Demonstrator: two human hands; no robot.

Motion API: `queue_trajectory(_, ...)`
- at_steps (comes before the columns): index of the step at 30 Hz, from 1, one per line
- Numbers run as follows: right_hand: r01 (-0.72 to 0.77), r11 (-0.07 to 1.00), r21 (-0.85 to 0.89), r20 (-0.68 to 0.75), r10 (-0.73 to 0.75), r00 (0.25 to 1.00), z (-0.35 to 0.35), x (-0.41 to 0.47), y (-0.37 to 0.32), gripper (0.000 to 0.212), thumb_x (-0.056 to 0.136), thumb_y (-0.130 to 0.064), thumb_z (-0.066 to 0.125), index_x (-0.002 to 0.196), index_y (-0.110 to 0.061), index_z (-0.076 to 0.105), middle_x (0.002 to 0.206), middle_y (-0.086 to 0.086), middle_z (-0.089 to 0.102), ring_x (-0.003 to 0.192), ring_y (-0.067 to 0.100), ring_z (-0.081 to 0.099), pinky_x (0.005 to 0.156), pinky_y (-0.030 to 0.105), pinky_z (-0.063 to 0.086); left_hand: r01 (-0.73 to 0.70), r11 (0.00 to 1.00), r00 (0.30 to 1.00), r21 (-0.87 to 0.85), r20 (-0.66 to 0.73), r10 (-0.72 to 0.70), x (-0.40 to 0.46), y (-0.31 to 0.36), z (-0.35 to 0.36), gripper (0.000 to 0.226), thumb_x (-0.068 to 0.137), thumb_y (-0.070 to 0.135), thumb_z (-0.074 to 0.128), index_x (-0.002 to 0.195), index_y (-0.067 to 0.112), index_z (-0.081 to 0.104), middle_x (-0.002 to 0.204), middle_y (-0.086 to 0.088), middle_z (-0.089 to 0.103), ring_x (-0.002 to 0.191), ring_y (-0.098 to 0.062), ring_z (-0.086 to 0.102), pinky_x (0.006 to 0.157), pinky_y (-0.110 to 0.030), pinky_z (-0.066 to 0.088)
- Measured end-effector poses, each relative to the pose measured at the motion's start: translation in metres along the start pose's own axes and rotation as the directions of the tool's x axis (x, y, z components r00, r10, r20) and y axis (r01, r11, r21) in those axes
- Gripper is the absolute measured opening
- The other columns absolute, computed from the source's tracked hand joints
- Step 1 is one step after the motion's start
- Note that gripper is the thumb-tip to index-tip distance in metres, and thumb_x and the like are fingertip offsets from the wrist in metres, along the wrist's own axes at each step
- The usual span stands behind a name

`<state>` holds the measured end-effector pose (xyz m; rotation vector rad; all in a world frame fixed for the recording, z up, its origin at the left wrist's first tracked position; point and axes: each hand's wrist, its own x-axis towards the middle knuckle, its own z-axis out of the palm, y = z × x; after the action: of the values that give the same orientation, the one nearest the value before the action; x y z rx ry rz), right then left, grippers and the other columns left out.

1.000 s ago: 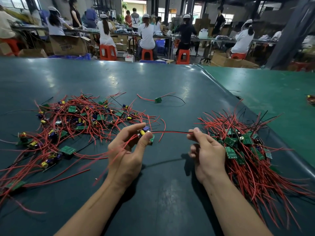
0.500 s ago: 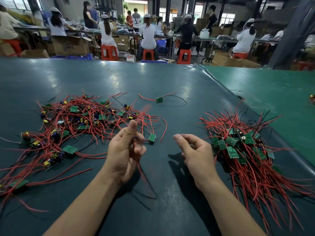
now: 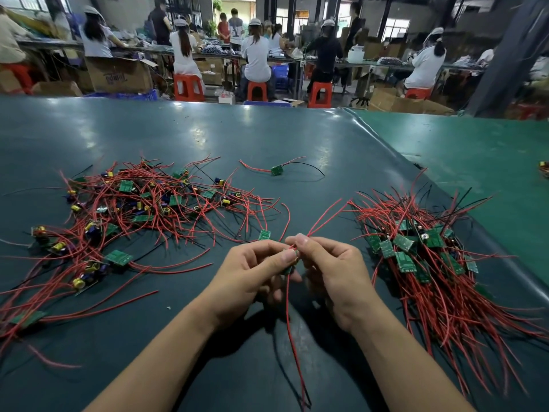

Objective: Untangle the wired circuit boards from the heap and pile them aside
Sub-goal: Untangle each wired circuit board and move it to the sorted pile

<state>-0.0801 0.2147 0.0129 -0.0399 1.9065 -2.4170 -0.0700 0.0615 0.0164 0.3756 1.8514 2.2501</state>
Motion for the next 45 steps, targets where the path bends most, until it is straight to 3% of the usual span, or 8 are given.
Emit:
queue_trajectory(8,-0.029,1.0,-0.008,-0.025,0.029,0.999,0.001,-0.001,-0.001,0.01,0.085,-0.016,0.071,0.082,-0.012,0.079,0.053,0.003,0.044,0.04,0.008,0.029,0.039,0.016,0.025,0.025,0.997,0.999,0.079,-0.045,-0.022,0.002,-0.001,0.002,0.024,0.075,0.036,0.07,0.085,0.014,0.069,0.064,-0.01,0.067,0.043,-0.016,0.049,0.044,-0.02,0.04)
queue_trajectory(13,0.024,1.0,0.0,-0.083,-0.024,0.996,0.002,0.001,0.0,0.013,0.084,-0.017,0.071,0.077,-0.009,0.078,0.043,-0.009,0.032,0.036,0.006,0.023,0.037,0.016,0.021,-0.01,0.999,0.999,0.044,-0.033,0.012,0.004,-0.004,-0.001,0.022,0.076,0.022,0.079,0.07,0.013,0.061,0.056,-0.009,0.049,0.039,-0.017,0.042,0.038,-0.018,0.034)
queue_trajectory(17,0.082,0.994,0.073,-0.193,-0.067,0.979,-0.003,0.005,-0.004,0.02,0.089,-0.014,0.067,0.073,-0.012,0.078,0.044,-0.005,0.026,0.035,0.007,0.017,0.037,0.017,0.016,-0.015,0.998,1.0,0.063,0.022,0.013,0.004,-0.005,-0.003,0.02,0.072,0.023,0.076,0.065,0.015,0.058,0.05,-0.002,0.045,0.035,-0.015,0.039,0.038,-0.021,0.026)
queue_trajectory(22,0.121,0.969,0.216,-0.385,-0.03,0.922,-0.015,0.011,-0.011,0.026,0.092,-0.009,0.063,0.068,-0.01,0.073,0.059,0.005,0.033,0.035,0.005,0.02,0.035,0.015,0.018,-0.004,0.997,0.997,0.075,0.071,-0.001,0.003,-0.005,-0.005,0.022,0.062,0.031,0.075,0.06,0.02,0.056,0.052,0.001,0.045,0.04,-0.011,0.039,0.041,-0.02,0.03)
queue_trajectory(28,0.11,0.975,0.192,-0.433,-0.017,0.901,-0.018,0.012,-0.007,0.02,0.092,-0.01,0.063,0.075,-0.008,0.072,0.053,-0.001,0.032,0.036,0.005,0.022,0.036,0.015,0.019,-0.013,0.998,0.996,0.067,0.085,0.007,0.001,-0.007,-0.006,0.024,0.063,0.029,0.074,0.06,0.017,0.053,0.051,0.001,0.043,0.04,-0.011,0.037,0.039,-0.019,0.031)
queue_trajectory(37,0.128,0.949,0.289,-0.497,0.035,0.867,-0.025,0.014,-0.01,0.023,0.094,-0.014,0.061,0.076,-0.007,0.072,0.048,-0.007,0.038,0.035,0.004,0.025,0.033,0.015,0.02,0.004,0.998,1.0,-0.058,0.009,-0.003,0.002,-0.003,-0.004,0.032,0.06,0.025,0.072,0.07,0.003,0.051,0.047,0.002,0.049,0.035,-0.013,0.035,0.04,-0.019,0.026)
queue_trajectory(41,0.125,0.954,0.272,-0.496,0.028,0.868,-0.023,0.014,-0.009,0.023,0.095,-0.015,0.06,0.076,-0.006,0.071,0.048,-0.007,0.037,0.035,0.005,0.026,0.033,0.015,0.021,-0.017,0.99,0.999,-0.138,-0.041,0.011,0.002,-0.001,-0.002,0.017,0.068,0.011,0.06,0.069,0.001,0.046,0.044,-0.001,0.046,0.031,-0.013,0.034,0.038,-0.016,0.026)
queue_trajectory(45,0.157,0.924,0.35,-0.527,0.056,0.848,-0.027,0.014,-0.013,0.024,0.097,-0.016,0.057,0.077,-0.006,0.068,0.049,-0.006,0.037,0.034,0.004,0.025,0.033,0.016,0.02,-0.03,0.952,0.993,-0.306,-0.121,-0.008,0.002,0.004,-0.004,0.011,0.058,0.012,0.063,0.058,0.01,0.053,0.041,-0.003,0.034,0.032,-0.012,0.027,0.039,-0.014,0.021)
